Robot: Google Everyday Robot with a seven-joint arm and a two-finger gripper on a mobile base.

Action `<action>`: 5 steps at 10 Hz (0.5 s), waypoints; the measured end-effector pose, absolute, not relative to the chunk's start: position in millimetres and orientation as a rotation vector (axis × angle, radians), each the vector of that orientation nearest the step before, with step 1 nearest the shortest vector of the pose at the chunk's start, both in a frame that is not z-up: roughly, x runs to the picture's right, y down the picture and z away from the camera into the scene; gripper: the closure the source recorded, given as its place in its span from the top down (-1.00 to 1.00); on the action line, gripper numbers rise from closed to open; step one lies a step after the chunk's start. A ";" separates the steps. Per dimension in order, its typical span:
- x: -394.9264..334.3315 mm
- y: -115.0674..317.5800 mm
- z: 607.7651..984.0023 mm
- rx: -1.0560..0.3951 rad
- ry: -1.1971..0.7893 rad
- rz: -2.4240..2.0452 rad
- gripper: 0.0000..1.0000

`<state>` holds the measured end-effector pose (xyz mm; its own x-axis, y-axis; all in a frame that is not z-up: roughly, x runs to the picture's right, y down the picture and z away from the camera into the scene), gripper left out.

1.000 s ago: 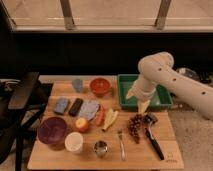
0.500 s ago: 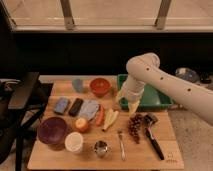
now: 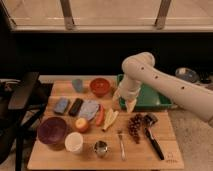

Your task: Place pepper in red bowl

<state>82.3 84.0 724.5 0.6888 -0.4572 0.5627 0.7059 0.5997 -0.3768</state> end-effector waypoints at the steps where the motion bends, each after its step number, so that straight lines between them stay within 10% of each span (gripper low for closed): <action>1: 64.5 85.0 730.5 -0.630 -0.446 -0.742 0.30; 5: -17.5 96.6 771.6 -0.644 -0.528 -0.865 0.30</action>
<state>-17.5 96.6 771.6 0.5455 -0.5210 0.6565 0.8220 0.4854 -0.2978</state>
